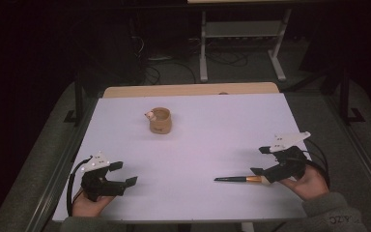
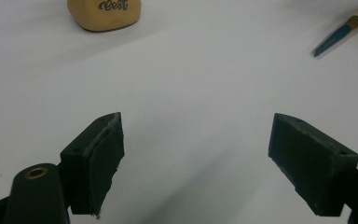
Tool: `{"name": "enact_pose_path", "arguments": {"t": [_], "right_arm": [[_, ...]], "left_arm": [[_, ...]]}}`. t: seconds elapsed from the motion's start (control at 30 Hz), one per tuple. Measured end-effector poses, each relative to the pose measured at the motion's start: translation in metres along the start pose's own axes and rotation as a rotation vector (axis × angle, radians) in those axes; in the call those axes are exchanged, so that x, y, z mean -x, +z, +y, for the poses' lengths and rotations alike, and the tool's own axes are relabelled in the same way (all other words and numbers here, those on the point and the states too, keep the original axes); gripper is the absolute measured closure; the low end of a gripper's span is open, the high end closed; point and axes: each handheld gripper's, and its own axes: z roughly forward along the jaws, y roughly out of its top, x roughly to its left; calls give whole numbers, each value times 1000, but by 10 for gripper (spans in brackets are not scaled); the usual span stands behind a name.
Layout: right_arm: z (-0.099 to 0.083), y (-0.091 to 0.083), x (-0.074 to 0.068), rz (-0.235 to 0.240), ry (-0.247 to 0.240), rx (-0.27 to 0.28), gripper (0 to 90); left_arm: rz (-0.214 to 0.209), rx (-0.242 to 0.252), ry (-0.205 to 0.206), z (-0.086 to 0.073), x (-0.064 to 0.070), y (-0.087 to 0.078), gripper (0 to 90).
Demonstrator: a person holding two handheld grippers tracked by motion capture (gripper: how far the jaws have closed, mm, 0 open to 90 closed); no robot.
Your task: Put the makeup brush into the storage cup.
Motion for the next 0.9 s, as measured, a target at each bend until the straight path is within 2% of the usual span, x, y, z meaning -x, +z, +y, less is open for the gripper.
{"name": "enact_pose_path", "arguments": {"t": [0.07, 0.1, 0.13, 0.27, 0.4, 0.53, 0.6, 0.63, 0.67, 0.9], "right_arm": [[4, 5, 0, 13, -31, -33, 243], [4, 5, 0, 13, -31, -33, 243], [10, 11, 0, 50, -69, -63, 280], [17, 20, 0, 72, -145, -115, 318], [23, 27, 0, 103, -169, -146, 347], [27, 40, -3, 151, -219, -202, 416], [26, 48, -4, 165, -251, -237, 452], [26, 48, -4, 165, -251, -237, 452], [25, 53, -5, 176, -274, -259, 491], [24, 65, -9, 219, -312, -316, 570]], "left_arm": [[-1, 7, -7, 0, 0, 0, 181], [-1, 7, -7, 0, 0, 0, 181], [-1, 8, -6, 1, -1, 0, 181], [-6, -4, 8, 0, -1, 1, 182], [-6, 3, 1, 1, -1, 1, 182], [-8, -1, 0, 1, -1, 1, 182], [-7, 0, 1, 1, -1, 1, 182], [-7, 0, 1, 1, -1, 1, 182], [-7, 5, 2, 1, -1, 1, 182], [-10, 2, 6, 2, -1, 2, 182]]}}
